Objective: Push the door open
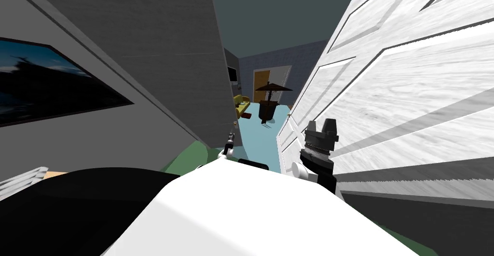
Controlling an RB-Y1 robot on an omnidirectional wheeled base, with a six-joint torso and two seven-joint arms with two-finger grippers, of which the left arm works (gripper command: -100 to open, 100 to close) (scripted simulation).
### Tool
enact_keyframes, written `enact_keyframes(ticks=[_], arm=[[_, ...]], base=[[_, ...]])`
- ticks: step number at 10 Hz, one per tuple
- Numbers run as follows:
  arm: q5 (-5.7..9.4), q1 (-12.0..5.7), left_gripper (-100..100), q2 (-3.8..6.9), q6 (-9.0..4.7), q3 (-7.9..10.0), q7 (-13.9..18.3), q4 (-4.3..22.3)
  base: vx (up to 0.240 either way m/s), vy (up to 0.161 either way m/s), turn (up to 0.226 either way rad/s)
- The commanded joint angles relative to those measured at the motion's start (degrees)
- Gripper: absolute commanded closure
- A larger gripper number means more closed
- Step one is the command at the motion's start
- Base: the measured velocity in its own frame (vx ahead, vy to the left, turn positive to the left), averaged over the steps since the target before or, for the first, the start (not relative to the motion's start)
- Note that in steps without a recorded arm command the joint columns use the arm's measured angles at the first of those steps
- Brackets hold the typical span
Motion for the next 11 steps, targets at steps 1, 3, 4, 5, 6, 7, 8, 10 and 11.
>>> enact_keyframes(ticks=[1,3,4,5,6,7,8,10,11], arm=[[0.07,0.00,-100,0.07,-0.30,0.14,-0.1,0.1],[0.15,0.03,-100,0.11,-0.58,0.31,-0.1,0.3],[0.21,0.06,-100,0.11,-0.78,0.42,-0.2,0.4],[0.27,0.08,-100,0.09,-0.98,0.54,-0.2,0.5],[0.35,0.11,-100,0.03,-1.25,0.69,-0.3,0.6],[0.39,0.13,-100,-0.02,-1.40,0.78,-0.4,0.7],[0.43,0.15,-100,-0.09,-1.55,0.87,-0.4,0.8],[0.41,0.14,100,-0.06,-1.39,0.81,-0.4,0.7],[0.41,0.14,100,-0.06,-1.39,0.81,-0.4,0.7]], base=[[0.156,0.054,-0.023],[0.188,0.047,-0.023],[0.218,0.062,-0.031],[0.207,0.055,-0.029],[0.230,0.067,-0.039],[0.208,0.056,-0.029],[0.200,0.036,-0.027],[0.034,0.005,0.002],[-0.032,-0.005,-0.009]])
